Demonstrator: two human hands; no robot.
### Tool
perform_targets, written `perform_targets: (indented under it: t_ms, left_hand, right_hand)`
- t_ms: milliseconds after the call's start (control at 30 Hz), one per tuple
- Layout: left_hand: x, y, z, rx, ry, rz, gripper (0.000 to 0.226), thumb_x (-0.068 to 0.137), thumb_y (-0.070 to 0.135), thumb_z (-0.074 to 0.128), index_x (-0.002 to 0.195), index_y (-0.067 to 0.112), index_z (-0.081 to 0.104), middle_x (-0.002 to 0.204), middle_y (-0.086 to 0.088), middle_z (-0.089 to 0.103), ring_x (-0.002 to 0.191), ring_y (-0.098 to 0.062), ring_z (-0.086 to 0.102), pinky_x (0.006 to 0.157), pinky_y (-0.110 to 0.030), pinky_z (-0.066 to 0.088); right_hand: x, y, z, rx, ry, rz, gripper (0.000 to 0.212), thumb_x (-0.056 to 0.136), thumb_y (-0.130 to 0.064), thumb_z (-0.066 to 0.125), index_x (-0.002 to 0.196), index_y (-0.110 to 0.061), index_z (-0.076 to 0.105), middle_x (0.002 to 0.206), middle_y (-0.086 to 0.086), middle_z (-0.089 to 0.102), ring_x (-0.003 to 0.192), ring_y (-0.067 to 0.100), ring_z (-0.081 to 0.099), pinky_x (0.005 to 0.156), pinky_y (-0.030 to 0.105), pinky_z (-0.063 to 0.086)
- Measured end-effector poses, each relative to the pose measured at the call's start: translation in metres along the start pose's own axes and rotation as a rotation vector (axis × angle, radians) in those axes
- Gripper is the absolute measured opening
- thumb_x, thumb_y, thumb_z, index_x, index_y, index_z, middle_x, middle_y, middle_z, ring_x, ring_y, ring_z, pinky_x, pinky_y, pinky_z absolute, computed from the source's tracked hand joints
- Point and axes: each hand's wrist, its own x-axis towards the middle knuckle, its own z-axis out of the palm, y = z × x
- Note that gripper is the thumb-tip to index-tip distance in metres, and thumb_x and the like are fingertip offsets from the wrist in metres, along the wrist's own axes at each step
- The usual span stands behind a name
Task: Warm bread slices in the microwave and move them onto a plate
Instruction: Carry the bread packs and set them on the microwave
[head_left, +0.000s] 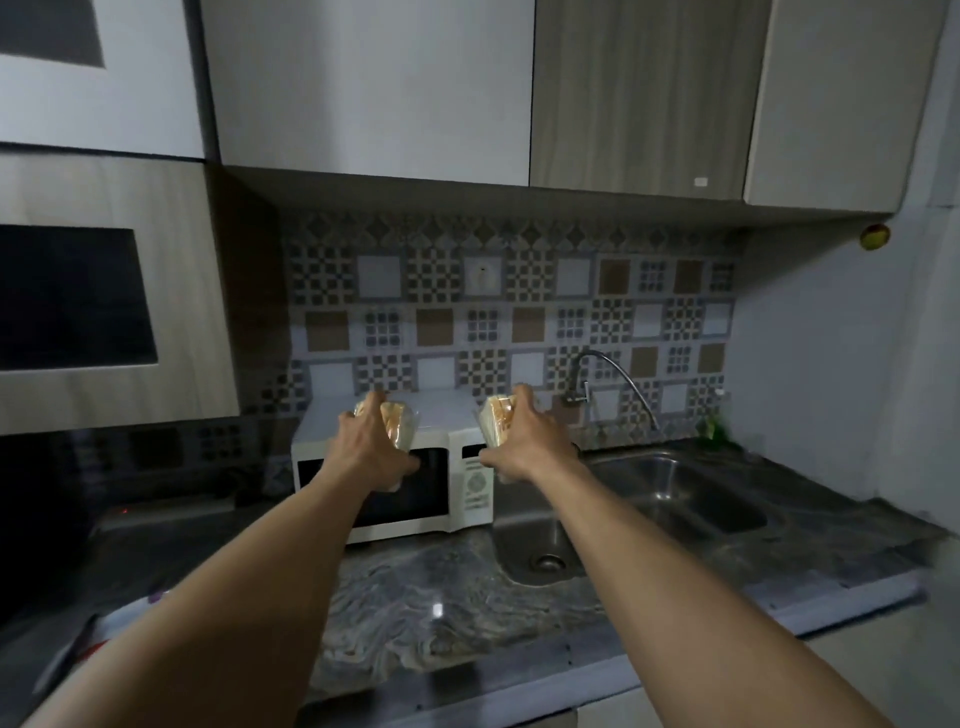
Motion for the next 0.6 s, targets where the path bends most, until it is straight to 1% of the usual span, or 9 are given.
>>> perform_targets:
  t_ms: [67, 200, 267, 300, 333, 400, 433, 500, 600]
  left_hand:
    - [0.033, -0.002, 0.012, 0.012, 0.03, -0.02, 0.095, 0.068, 0.027, 0.086, 0.142, 0.03, 0.027, 0.131, -0.016, 0.044, 0.113, -0.038, 0.053, 0.088, -0.044, 0.049]
    - [0.088, -0.007, 0.028, 0.021, 0.04, -0.069, 0.092, 0.07, 0.026, 0.085, 0.141, 0.03, 0.027, 0.133, -0.016, 0.043, 0.113, -0.038, 0.052, 0.09, -0.044, 0.049]
    - [0.118, -0.009, 0.032, 0.006, 0.063, -0.095, 0.094, 0.07, 0.027, 0.085, 0.143, 0.03, 0.026, 0.135, -0.016, 0.041, 0.115, -0.037, 0.051, 0.093, -0.044, 0.048]
    - [0.131, -0.01, 0.034, -0.002, 0.077, -0.094, 0.096, 0.07, 0.027, 0.086, 0.144, 0.03, 0.025, 0.136, -0.017, 0.04, 0.117, -0.037, 0.05, 0.094, -0.044, 0.047]
    - [0.144, -0.012, 0.037, -0.002, 0.086, -0.099, 0.097, 0.069, 0.027, 0.086, 0.144, 0.029, 0.025, 0.138, -0.017, 0.04, 0.118, -0.037, 0.049, 0.096, -0.045, 0.046]
    - [0.162, -0.016, 0.044, 0.018, 0.083, -0.125, 0.097, 0.069, 0.027, 0.086, 0.145, 0.03, 0.025, 0.139, -0.018, 0.039, 0.118, -0.038, 0.049, 0.098, -0.047, 0.048]
    - [0.17, -0.02, 0.049, 0.033, 0.078, -0.147, 0.097, 0.069, 0.028, 0.086, 0.144, 0.03, 0.025, 0.139, -0.018, 0.039, 0.117, -0.038, 0.05, 0.098, -0.048, 0.048]
    - [0.191, -0.027, 0.06, 0.037, 0.084, -0.176, 0.098, 0.068, 0.027, 0.086, 0.145, 0.031, 0.025, 0.139, -0.018, 0.039, 0.117, -0.038, 0.05, 0.097, -0.048, 0.048]
    - [0.219, -0.04, 0.068, 0.037, 0.066, -0.208, 0.097, 0.071, 0.027, 0.084, 0.147, 0.029, 0.023, 0.14, -0.019, 0.038, 0.12, -0.039, 0.048, 0.098, -0.046, 0.044]
  right_hand:
    - [0.042, 0.006, 0.014, 0.022, -0.018, -0.02, 0.098, 0.076, -0.033, 0.083, 0.145, -0.035, 0.014, 0.126, 0.016, 0.053, 0.109, 0.037, 0.057, 0.085, 0.044, 0.055]
    - [0.113, 0.007, 0.031, 0.033, -0.047, -0.067, 0.102, 0.076, -0.034, 0.084, 0.148, -0.034, 0.012, 0.133, 0.017, 0.048, 0.117, 0.037, 0.051, 0.087, 0.044, 0.052]
    - [0.148, 0.004, 0.04, 0.055, -0.06, -0.093, 0.103, 0.075, -0.033, 0.084, 0.148, -0.035, 0.012, 0.129, 0.016, 0.05, 0.111, 0.036, 0.054, 0.087, 0.046, 0.055]
    - [0.163, 0.003, 0.045, 0.07, -0.07, -0.11, 0.102, 0.074, -0.033, 0.085, 0.146, -0.036, 0.012, 0.125, 0.015, 0.052, 0.106, 0.035, 0.057, 0.084, 0.046, 0.057]
    - [0.179, 0.002, 0.053, 0.087, -0.083, -0.126, 0.099, 0.074, -0.032, 0.084, 0.143, -0.036, 0.014, 0.122, 0.014, 0.053, 0.1, 0.033, 0.059, 0.079, 0.043, 0.058]
    - [0.201, 0.003, 0.066, 0.087, -0.11, -0.14, 0.091, 0.076, -0.032, 0.083, 0.14, -0.034, 0.019, 0.119, 0.013, 0.052, 0.097, 0.03, 0.058, 0.071, 0.037, 0.054]
    - [0.211, 0.004, 0.074, 0.078, -0.124, -0.137, 0.089, 0.077, -0.033, 0.083, 0.14, -0.034, 0.02, 0.119, 0.013, 0.052, 0.097, 0.029, 0.057, 0.071, 0.036, 0.052]
    - [0.235, 0.004, 0.091, 0.083, -0.135, -0.142, 0.09, 0.076, -0.033, 0.083, 0.14, -0.035, 0.019, 0.119, 0.014, 0.051, 0.101, 0.031, 0.056, 0.077, 0.038, 0.054]
    - [0.264, -0.003, 0.116, 0.091, -0.168, -0.146, 0.095, 0.076, -0.032, 0.083, 0.141, -0.036, 0.015, 0.122, 0.014, 0.05, 0.11, 0.034, 0.052, 0.081, 0.041, 0.054]
